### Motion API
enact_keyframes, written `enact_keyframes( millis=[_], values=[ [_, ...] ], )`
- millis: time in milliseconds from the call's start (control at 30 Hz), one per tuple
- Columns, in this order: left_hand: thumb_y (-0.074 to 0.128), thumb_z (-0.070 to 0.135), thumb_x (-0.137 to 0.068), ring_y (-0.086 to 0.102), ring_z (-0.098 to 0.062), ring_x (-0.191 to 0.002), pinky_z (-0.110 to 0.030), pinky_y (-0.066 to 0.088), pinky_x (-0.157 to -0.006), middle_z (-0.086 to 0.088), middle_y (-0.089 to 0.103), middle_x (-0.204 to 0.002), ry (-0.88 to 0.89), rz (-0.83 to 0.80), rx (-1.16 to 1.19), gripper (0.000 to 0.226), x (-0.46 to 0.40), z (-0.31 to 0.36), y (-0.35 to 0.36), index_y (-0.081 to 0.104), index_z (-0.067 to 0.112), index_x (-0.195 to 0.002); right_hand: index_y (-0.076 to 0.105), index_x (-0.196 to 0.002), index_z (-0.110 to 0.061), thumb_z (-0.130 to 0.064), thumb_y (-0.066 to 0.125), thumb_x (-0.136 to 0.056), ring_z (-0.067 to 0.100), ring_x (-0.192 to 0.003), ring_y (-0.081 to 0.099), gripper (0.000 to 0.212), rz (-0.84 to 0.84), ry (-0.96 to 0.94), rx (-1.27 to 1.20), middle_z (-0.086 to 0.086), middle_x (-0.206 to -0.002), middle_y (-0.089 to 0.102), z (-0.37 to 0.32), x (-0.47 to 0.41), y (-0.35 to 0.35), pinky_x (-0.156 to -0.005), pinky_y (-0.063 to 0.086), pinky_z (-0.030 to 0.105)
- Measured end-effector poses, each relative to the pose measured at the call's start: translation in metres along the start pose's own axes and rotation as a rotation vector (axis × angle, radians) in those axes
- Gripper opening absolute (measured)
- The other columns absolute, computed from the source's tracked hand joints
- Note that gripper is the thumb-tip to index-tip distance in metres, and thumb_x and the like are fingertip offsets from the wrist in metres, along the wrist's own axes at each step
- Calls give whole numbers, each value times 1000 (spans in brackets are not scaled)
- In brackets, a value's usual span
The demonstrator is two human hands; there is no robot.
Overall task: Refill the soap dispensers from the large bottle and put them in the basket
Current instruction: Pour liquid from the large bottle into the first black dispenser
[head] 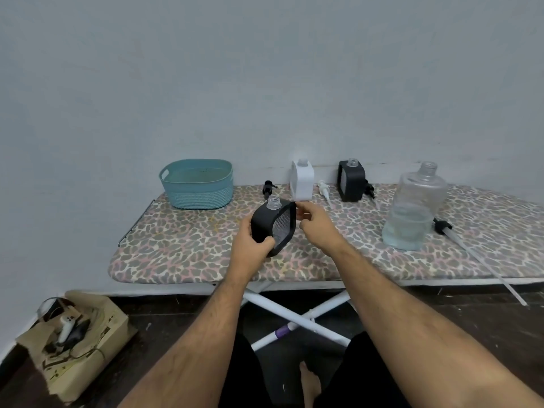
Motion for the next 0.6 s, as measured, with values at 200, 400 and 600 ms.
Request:
enact_keyframes(
  millis=[200, 400, 600],
  values=[
    [72, 25, -78, 64, -11, -108, -26, 56, -84, 5, 65, -118, 34, -2, 2, 58, 1, -6, 6, 45, 27, -129, 57, -132, -11, 14, 43, -87, 12, -106, 58, 54, -11, -8, 56, -2, -114, 62, 6, -1, 0, -74, 46, 10],
    [74, 21, -82, 62, -5, -110, -38, 53, -98, 10, 65, -119, 67, 79, 21, 52, 1, -12, 13, 48, 35, -125, 42, -147, -14, 1, 51, -91, 16, -128, 49, 59, 46, 3, 106, 7, -143, 49, 19, 0, -7, -107, 42, 32],
    [76, 28, -81, 62, -5, -110, -42, 53, -97, 11, 65, -118, 76, 130, 2, 51, -3, -19, 17, 51, 30, -125, 52, -138, -16, -8, 59, -92, 8, -119, 54, 47, 221, -93, 75, 0, -134, 55, 23, 18, -38, -87, 44, 13]
  ],
)
Point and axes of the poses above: each hand's wrist, its own x-axis away from the middle knuckle, its own y-axis out of the palm, z = x × y, the point moved 4 cm from there along -x, towards the middle knuckle
